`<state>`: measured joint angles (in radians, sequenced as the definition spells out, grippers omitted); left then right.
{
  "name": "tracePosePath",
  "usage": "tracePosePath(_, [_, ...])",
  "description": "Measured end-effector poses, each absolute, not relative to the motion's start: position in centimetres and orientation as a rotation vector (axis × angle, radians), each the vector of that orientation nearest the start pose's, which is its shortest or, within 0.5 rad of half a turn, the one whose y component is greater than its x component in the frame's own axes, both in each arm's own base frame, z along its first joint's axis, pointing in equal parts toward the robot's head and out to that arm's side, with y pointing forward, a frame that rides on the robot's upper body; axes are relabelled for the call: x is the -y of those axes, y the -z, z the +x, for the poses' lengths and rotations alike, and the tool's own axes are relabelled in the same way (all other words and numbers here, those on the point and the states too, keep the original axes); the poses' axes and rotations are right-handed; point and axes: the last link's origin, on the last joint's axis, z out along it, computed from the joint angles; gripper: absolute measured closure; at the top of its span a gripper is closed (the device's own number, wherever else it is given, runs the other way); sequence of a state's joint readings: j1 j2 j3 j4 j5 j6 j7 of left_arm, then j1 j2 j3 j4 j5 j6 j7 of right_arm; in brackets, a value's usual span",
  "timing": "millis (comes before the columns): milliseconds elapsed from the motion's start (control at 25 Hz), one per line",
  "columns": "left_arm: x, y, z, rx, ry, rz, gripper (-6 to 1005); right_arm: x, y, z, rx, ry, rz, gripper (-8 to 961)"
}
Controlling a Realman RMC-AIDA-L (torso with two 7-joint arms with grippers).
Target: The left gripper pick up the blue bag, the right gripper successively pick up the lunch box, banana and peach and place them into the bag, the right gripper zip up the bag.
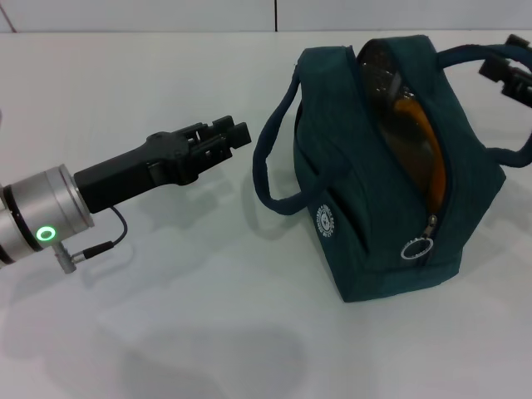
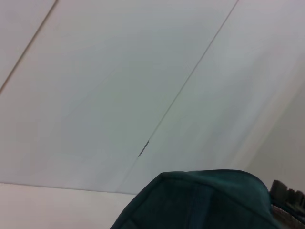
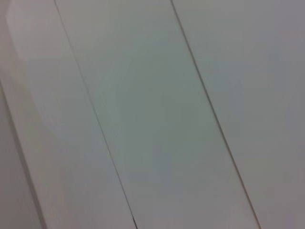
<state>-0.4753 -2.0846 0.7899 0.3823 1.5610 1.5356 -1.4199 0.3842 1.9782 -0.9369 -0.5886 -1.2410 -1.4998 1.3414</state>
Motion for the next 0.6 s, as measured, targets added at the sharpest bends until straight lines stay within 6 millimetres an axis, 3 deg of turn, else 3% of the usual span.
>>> tracePosePath(360, [-31.2,2.2,-26.0,1.014,1.226,-2.413,488,-32.9,-7.7,28.1,-0.759,-1.219,-2.266,217])
tracePosePath(600, [-31.1,2.4,-26.1,1.012,1.229,-2.409,486,-31.7,-9.1,28.5,-0.663,-1.283,-2.200,219])
